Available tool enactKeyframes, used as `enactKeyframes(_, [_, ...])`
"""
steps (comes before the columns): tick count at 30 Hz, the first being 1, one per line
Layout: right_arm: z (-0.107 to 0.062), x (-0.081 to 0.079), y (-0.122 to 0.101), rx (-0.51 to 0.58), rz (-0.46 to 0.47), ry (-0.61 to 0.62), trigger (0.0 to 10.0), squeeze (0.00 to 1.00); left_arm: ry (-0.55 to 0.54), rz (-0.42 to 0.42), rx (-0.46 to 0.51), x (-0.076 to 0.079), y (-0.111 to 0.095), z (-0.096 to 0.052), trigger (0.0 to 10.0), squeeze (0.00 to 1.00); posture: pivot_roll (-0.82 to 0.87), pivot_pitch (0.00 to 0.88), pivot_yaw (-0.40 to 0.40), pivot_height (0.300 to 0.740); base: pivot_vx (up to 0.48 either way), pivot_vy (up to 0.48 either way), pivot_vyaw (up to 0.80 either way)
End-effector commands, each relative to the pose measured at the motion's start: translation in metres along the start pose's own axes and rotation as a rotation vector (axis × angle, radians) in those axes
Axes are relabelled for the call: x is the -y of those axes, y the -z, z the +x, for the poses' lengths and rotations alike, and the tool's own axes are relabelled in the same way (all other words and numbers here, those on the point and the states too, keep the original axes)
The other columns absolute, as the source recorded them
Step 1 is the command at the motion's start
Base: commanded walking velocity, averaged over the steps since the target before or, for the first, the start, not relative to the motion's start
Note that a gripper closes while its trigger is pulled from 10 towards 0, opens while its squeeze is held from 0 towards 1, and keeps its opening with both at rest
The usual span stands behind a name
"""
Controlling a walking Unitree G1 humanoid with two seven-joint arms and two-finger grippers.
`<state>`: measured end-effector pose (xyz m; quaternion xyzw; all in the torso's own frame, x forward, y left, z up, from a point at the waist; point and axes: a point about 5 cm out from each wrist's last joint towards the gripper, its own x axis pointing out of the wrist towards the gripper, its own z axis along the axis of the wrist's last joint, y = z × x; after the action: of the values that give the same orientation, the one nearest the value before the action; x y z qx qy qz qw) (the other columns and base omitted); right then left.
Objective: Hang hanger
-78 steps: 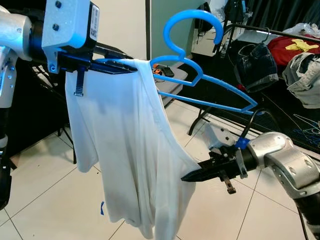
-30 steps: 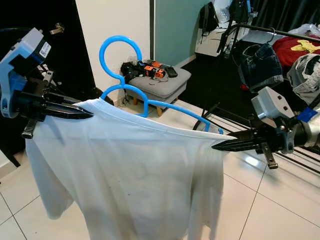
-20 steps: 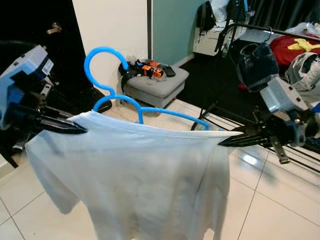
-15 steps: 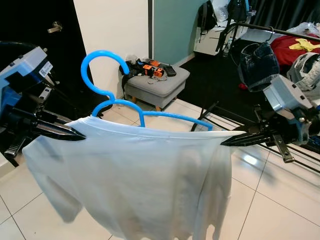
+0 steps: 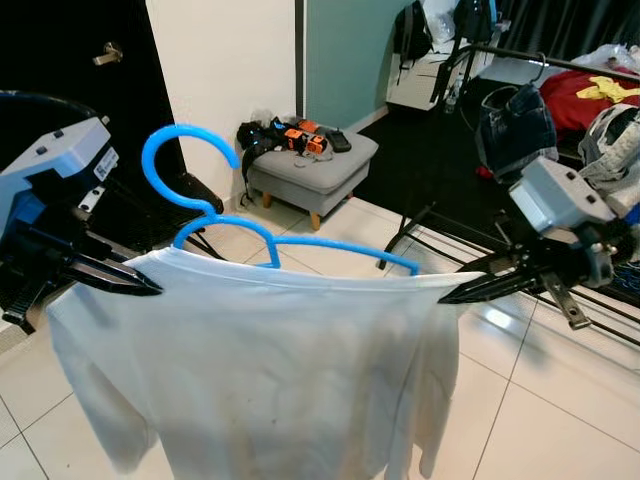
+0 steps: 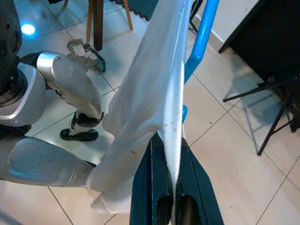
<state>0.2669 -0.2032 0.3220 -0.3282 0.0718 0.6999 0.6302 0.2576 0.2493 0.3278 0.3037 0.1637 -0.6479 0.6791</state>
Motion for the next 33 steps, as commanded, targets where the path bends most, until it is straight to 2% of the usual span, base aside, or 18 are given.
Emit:
enactKeyframes(1, [-0.003, 0.000, -0.007, 0.002, -0.039, -0.010, 0.0, 0.00, -0.020, 0.002, -0.078, 0.001, 0.000, -0.009, 10.0, 0.00, -0.06, 0.000, -0.014, 0.740, 0.000, 0.000, 0.00])
enactKeyframes(3, [-0.003, 0.000, -0.005, -0.019, -0.041, -0.015, 0.0, 0.00, -0.045, -0.003, -0.129, 0.000, 0.005, -0.014, 10.0, 0.00, -0.05, 0.000, -0.014, 0.740, 0.000, 0.000, 0.00])
enactKeyframes(5, [-0.003, 0.000, -0.005, -0.019, -0.041, -0.015, 0.0, 0.00, -0.045, -0.003, -0.129, 0.000, 0.005, -0.014, 10.0, 0.00, -0.05, 0.000, -0.014, 0.740, 0.000, 0.000, 0.00])
enactKeyframes(9, [-0.002, -0.001, -0.003, -0.040, -0.040, -0.027, 0.0, 0.00, -0.077, -0.005, -0.190, -0.002, 0.009, -0.023, 10.0, 0.00, -0.05, 0.000, -0.013, 0.740, 0.000, 0.000, 0.00])
enactKeyframes(10, [-0.003, -0.001, -0.002, -0.051, -0.040, -0.033, 0.0, 0.00, -0.094, -0.002, -0.236, -0.003, 0.012, -0.027, 10.0, 0.00, -0.05, 0.000, -0.011, 0.740, 0.000, 0.000, 0.00])
enactKeyframes(12, [-0.003, -0.001, 0.000, -0.059, -0.039, -0.036, 0.0, 0.00, -0.097, -0.005, -0.261, -0.003, 0.014, -0.029, 10.0, 0.00, -0.05, 0.000, -0.012, 0.740, 0.000, 0.000, 0.00])
enactKeyframes(20, [-0.003, -0.001, 0.001, -0.064, -0.041, -0.048, 0.0, 0.00, -0.056, 0.011, -0.243, 0.000, 0.013, -0.024, 10.0, 0.00, -0.05, 0.000, -0.012, 0.740, 0.000, 0.000, 0.00])
enactKeyframes(21, [-0.001, -0.001, 0.000, -0.058, -0.046, -0.057, 0.0, 0.00, 0.003, 0.035, -0.180, 0.004, 0.004, -0.014, 10.0, 0.00, -0.05, 0.000, -0.013, 0.740, 0.000, 0.000, 0.00])
enactKeyframes(22, [0.001, 0.002, -0.003, -0.046, -0.063, -0.064, 0.0, 0.00, 0.101, 0.082, -0.099, 0.011, -0.011, 0.003, 10.0, 0.00, -0.06, 0.000, -0.014, 0.740, 0.000, 0.000, 0.00])
enactKeyframes(24, [0.001, 0.002, -0.003, -0.046, -0.063, -0.064, 0.0, 0.00, 0.101, 0.082, -0.099, 0.011, -0.011, 0.003, 10.0, 0.00, -0.06, 0.000, -0.014, 0.740, 0.000, 0.000, 0.00])
enactKeyframes(26, [0.002, 0.011, -0.012, -0.025, -0.111, -0.062, 0.0, 0.00, 0.271, 0.172, 0.019, 0.025, -0.036, 0.031, 10.0, 0.00, -0.06, 0.000, -0.016, 0.740, 0.000, 0.000, 0.00])
enactKeyframes(27, [0.003, 0.016, -0.017, -0.016, -0.135, -0.058, 0.0, 0.00, 0.321, 0.207, 0.048, 0.029, -0.043, 0.039, 10.0, 0.00, -0.06, 0.000, -0.016, 0.740, 0.000, 0.000, 0.00])
enactKeyframes(28, [0.004, 0.021, -0.022, -0.008, -0.159, -0.055, 0.0, 0.00, 0.351, 0.235, 0.066, 0.031, -0.048, 0.045, 10.0, 0.00, -0.06, 0.000, -0.016, 0.740, 0.000, 0.000, 0.00])
enactKeyframes(31, [0.005, 0.024, -0.024, -0.002, -0.174, -0.053, 0.0, 0.00, 0.366, 0.250, 0.075, 0.031, -0.050, 0.048, 10.0, 0.00, -0.06, 0.000, -0.016, 0.740, 0.000, 0.000, 0.00])
enactKeyframes(33, [0.008, 0.039, -0.035, 0.039, -0.217, -0.033, 0.0, 0.00, 0.390, 0.279, 0.098, 0.030, -0.054, 0.053, 10.0, 0.00, -0.06, 0.000, -0.016, 0.740, 0.000, 0.000, 0.00])
